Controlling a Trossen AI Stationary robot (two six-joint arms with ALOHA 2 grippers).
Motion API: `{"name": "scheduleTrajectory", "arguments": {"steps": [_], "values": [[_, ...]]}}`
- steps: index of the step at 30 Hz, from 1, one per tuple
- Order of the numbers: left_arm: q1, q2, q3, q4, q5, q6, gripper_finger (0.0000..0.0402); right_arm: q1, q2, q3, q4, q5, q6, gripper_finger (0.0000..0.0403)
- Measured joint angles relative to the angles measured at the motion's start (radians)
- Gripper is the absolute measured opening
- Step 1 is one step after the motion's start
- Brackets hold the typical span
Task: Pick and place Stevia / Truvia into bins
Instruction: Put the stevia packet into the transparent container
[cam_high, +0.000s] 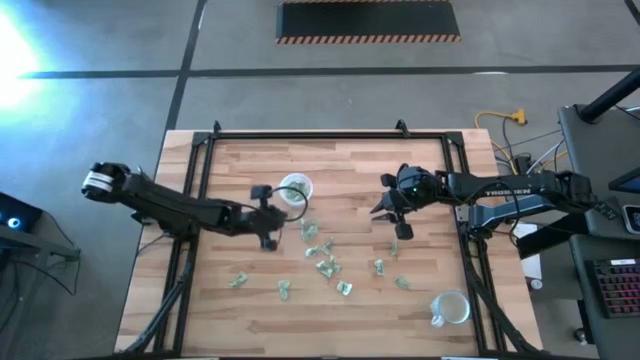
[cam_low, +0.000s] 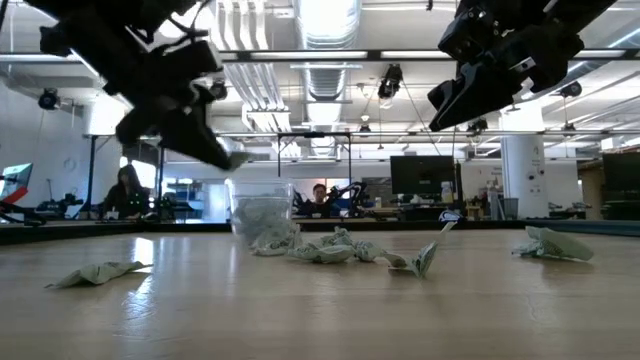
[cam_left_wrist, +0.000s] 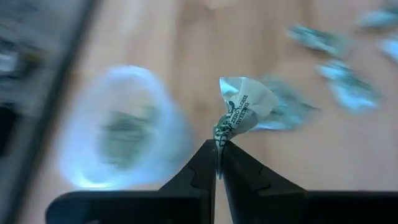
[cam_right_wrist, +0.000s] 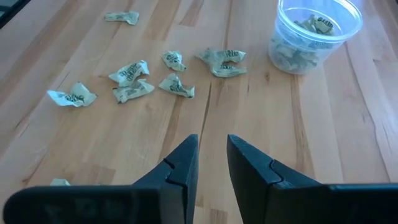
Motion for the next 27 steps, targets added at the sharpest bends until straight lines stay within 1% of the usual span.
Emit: {"name": "scheduleTrajectory", "arguments": {"steps": [3,5,8,13,17,19,22,27], "values": [[0.001,-0.034,0.0,0.019,-0.12,0.062,0.0006,0.0,0.0,0.0,0.002,0.0,0.0,0.0079],[0.003,-0.051,0.0,0.041,-0.163,0.107,0.0006,0.0,0.0,0.0,0.002,0.0,0.0,0.0079],[0.021,-0.062,0.0,0.071,-0.17,0.172,0.0006,0.0,0.0,0.0,0.005,0.0,0.0,0.0076],[0.083,-0.051,0.0,0.126,-0.17,0.233,0.0006,0.0,0.0,0.0,0.008,0.0,0.0,0.007],[0.151,-0.022,0.0,0.148,-0.151,0.267,0.0006,0.0,0.0,0.0,0.009,0.0,0.0,0.0073],[0.185,-0.008,0.0,0.157,-0.126,0.278,0.0006,0.0,0.0,0.0,0.009,0.0,0.0,0.0075],[0.239,0.011,0.0,0.18,-0.077,0.285,0.0006,0.0,0.0,0.0,0.009,0.0,0.0,0.0077],[0.317,0.054,0.0,0.251,0.038,0.313,0.0006,0.0,0.0,0.0,0.01,0.0,0.0,0.0072]]}}
